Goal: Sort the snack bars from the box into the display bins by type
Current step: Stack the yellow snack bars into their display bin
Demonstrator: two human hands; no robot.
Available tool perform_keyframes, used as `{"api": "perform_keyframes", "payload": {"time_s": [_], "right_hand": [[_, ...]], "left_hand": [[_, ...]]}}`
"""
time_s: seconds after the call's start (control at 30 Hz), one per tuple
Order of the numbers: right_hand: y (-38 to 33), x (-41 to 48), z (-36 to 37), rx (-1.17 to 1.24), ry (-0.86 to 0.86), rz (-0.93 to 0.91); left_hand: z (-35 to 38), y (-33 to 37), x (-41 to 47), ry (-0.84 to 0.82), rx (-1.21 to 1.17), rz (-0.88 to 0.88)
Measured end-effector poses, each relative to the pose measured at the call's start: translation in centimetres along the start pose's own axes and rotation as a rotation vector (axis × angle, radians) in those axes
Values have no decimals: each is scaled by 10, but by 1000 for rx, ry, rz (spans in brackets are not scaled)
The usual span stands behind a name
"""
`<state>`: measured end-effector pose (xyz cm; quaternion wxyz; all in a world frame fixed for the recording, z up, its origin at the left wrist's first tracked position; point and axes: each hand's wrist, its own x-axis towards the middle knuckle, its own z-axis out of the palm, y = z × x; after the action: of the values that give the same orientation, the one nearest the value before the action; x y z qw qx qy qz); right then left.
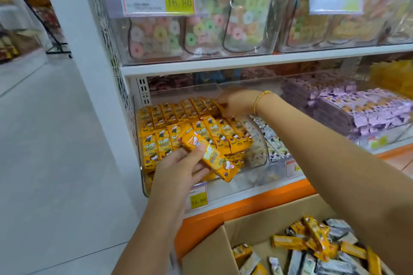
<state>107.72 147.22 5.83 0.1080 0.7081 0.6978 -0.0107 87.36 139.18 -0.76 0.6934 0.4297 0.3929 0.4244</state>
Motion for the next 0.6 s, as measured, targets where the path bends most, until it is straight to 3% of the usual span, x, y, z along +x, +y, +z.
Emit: {"api": "perform_keyframes", "payload": {"time_s": [0.07, 0.17, 0.33, 0.4, 0.43, 0.5, 0.57, 0.6], "right_hand": [[10, 5, -2, -2, -24, -4], [11, 24, 4, -106, 81, 5], [5, 33, 12, -7, 201, 118], [-3, 8, 11, 245, 347, 46], [-9, -12, 9, 486, 331, -24], [-27, -55, 4, 887, 66, -201], [-40, -78, 11, 895, -14, -292], [-44, -82, 18, 795, 87, -294]], "left_hand": [[1, 1, 2, 12, -14, 3], [5, 0, 6, 13, -35, 27], [7, 2, 13, 53, -52, 65], [5, 2, 15, 81, -58, 100], [3, 3, 17, 102, -65, 121], [-1, 5, 19, 163, -86, 154], [-3, 7, 21, 222, -130, 150], [-4, 9, 21, 231, -158, 140]]}}
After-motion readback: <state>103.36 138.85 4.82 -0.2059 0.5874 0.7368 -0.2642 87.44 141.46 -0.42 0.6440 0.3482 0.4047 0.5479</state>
